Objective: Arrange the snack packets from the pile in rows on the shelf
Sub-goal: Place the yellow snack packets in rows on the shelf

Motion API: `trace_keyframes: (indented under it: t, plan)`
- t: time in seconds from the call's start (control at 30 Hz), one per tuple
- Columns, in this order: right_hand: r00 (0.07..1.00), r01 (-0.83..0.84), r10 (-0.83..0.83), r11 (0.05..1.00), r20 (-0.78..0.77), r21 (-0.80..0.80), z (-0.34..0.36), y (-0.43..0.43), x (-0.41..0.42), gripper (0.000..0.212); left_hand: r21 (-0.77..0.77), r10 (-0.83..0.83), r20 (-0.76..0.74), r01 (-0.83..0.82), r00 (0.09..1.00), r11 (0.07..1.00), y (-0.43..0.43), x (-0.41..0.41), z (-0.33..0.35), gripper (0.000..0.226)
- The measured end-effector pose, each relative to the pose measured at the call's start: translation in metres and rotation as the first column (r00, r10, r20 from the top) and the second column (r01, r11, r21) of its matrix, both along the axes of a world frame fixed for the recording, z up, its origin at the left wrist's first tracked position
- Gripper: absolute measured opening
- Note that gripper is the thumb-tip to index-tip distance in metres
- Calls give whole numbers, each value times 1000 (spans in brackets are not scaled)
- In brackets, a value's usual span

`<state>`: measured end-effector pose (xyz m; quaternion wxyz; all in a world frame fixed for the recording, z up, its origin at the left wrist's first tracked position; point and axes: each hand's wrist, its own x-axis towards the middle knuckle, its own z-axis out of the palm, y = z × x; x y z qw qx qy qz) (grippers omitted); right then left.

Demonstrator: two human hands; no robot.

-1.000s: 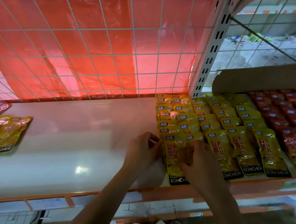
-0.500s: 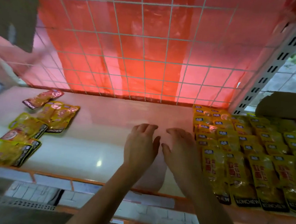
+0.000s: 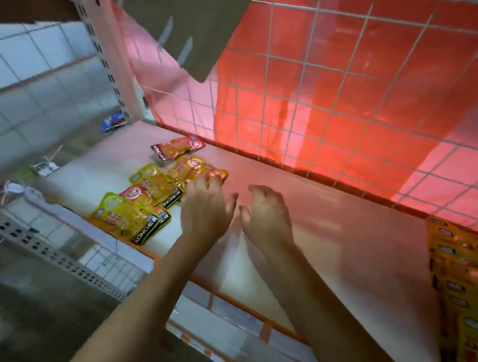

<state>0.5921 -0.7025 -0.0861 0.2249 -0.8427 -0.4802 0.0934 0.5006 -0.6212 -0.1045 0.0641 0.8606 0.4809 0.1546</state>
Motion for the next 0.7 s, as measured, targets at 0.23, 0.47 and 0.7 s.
trace_keyframes:
  t: [0.23,0.47,0.7]
  plan:
    - [999,20,-17,998,46,-55,-7,78,-35,38,-20,130,-66,-132,989,991,96,-20,7,44]
    - [998,4,3,993,55,-118,-17,122,-39,48,-7,95,-76,-96,993,995,153,-7,-7,40]
    - [989,144,-145,972,8,-186,-20,134,-28,79,-107,144,-115,-156,983,982,177,-6,-8,41]
